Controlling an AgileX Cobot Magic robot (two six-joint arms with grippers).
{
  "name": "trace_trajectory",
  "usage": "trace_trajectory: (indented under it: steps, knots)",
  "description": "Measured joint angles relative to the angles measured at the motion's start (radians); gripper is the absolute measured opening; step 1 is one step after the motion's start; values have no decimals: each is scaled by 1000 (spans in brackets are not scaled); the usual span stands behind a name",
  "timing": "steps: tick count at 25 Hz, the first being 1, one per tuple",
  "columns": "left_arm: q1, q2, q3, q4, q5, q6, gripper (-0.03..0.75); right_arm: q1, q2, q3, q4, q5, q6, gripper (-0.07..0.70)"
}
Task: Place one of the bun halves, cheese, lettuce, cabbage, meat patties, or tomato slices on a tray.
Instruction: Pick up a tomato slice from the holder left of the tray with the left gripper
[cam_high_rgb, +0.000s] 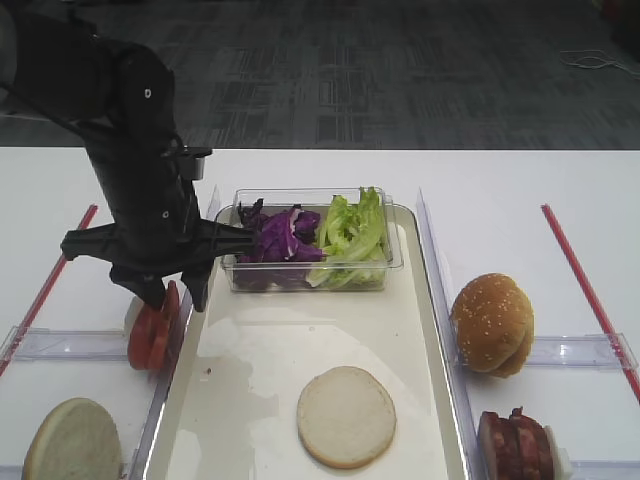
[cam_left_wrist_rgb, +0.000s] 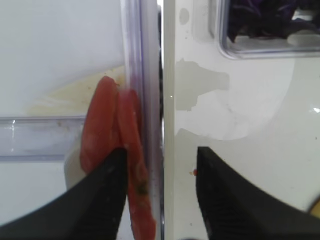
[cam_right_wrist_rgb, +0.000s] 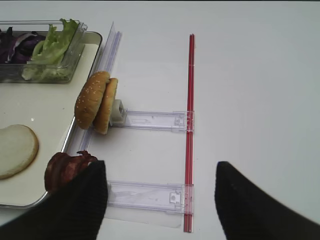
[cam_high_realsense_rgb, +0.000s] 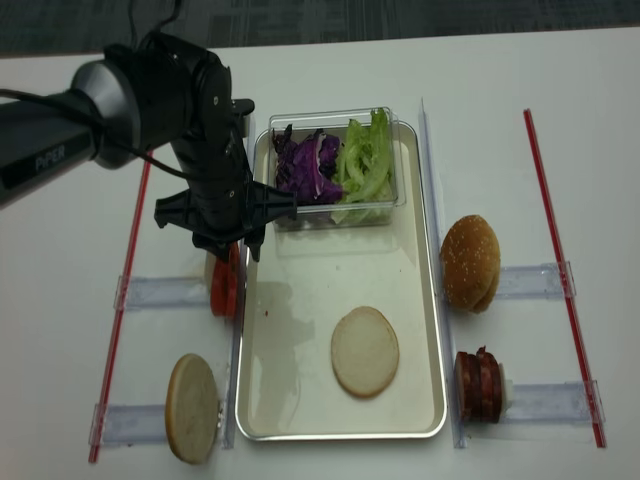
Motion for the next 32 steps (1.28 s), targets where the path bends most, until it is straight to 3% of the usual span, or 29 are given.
trace_trajectory:
  steps: [13, 32]
  knots:
    - [0, 24, 0, 37, 29, -1, 305, 0, 0, 0, 0, 0, 0, 470]
    - [0, 24, 0, 53, 60, -23, 115, 0, 0, 0, 0, 0, 0, 470]
